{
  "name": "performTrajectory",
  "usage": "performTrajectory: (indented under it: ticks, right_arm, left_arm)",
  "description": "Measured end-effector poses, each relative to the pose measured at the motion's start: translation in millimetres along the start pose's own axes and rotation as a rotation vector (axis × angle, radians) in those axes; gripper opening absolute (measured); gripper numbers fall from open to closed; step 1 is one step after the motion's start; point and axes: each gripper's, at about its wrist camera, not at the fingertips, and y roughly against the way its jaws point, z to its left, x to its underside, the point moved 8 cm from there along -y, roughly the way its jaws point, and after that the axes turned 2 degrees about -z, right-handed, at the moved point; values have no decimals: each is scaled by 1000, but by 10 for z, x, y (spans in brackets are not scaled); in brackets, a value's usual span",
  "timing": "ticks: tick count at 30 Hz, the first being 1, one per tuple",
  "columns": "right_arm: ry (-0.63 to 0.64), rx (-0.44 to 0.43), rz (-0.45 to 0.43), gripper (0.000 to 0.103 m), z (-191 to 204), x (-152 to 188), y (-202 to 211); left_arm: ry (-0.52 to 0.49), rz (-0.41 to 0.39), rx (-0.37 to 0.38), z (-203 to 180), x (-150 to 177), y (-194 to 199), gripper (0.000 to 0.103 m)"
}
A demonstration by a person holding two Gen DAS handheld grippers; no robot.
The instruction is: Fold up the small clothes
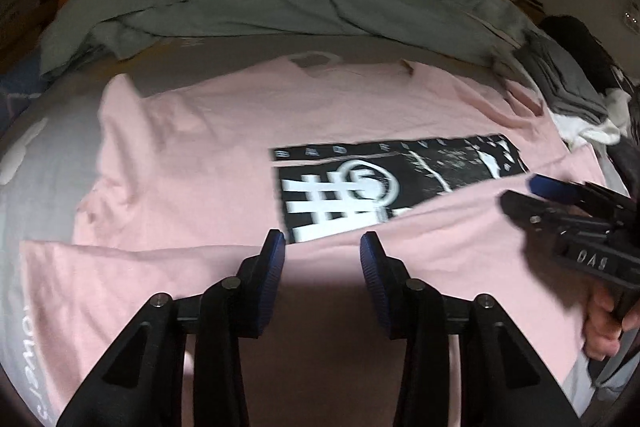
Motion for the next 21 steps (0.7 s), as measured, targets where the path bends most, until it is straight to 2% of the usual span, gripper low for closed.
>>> performTrajectory:
  ticks: [3,5,7,8,9,10,11,13,14,16,18,21]
  right_arm:
    - [-16,46,4,63,-293,16,48]
    - [-20,120,-5,63,-570,26,101]
    - [-34,140,-7,63,-805,48,161]
    - [-47,132,-8,58,-907,59,190]
    - [-56,113,-8,49,-984,68,215]
    - [-56,99,-9,46,-1036,73,236]
    - [-50,95,-17,42,-1067,70,257]
    - [-39,93,-35,40,-1118,67,283]
    - [-37,92,-41,40,-1125,64,283]
    - [-32,87,-48,40,-1138,79,320]
    - [-26,81,-57,40,-1136,93,388]
    - [-8,78,-65,40,-1127,158,505]
  left_arm:
    - [1,-14,-77,211,26,79,39]
    - [15,-7,-118,399,54,136,39]
    - [37,-3,-160,603,71,189,39]
    - [45,-1,-180,696,80,210,39]
    - [53,-1,-198,797,86,238,38]
    - [57,-3,-215,875,87,265,38]
    - [55,-7,-251,974,84,303,38]
    - [48,-39,-371,1221,57,401,39]
    - [69,-46,-378,1338,54,432,39]
    - [143,-12,-313,1537,113,436,41]
    - [189,-22,-322,1694,175,503,40]
    - [210,-47,-292,1719,209,615,39]
